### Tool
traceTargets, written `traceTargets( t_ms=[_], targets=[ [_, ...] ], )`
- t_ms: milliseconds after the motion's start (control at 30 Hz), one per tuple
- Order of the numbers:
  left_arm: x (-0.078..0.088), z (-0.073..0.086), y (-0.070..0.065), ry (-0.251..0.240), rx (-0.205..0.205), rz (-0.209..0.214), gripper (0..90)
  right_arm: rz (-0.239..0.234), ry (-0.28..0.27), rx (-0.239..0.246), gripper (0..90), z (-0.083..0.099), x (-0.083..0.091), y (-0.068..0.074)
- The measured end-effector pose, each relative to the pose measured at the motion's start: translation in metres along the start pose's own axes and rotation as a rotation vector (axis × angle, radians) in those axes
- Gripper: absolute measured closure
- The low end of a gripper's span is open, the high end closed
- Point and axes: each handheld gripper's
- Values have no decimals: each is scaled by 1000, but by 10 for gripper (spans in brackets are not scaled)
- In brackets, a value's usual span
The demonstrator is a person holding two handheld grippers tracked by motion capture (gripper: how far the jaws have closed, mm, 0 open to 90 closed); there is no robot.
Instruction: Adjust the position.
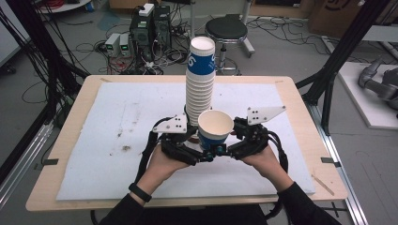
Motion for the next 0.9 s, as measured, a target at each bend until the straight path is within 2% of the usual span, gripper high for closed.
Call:
traceTargets(
  t_ms=[233, 333, 533, 667, 900],
  targets=[
    [0, 0, -1, -2, -2, 0, 296, 4, 0, 5, 243, 0, -1, 1],
    [-1, 0, -1, 1, -4, 4, 296, 2, -3, 13, 208, 0, -1, 2],
    [-2, 0, -2, 9, -10, 11, 297, -2, -33, 8, 167, -3, 1, 4],
    [-4, 1, -3, 17, -15, 11, 298, 8, -55, -9, 163, -4, 3, 4],
    [-6, 2, -3, 27, -14, 16, 298, 5, -74, -9, 154, -5, 5, 4]
  ],
)
Point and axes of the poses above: each handheld gripper's, and its own axes: x roughly backward along the jaws, z roughly out of its underside, y roughly to its left, and after that the axes turned 9 degrees about -z, right-handed
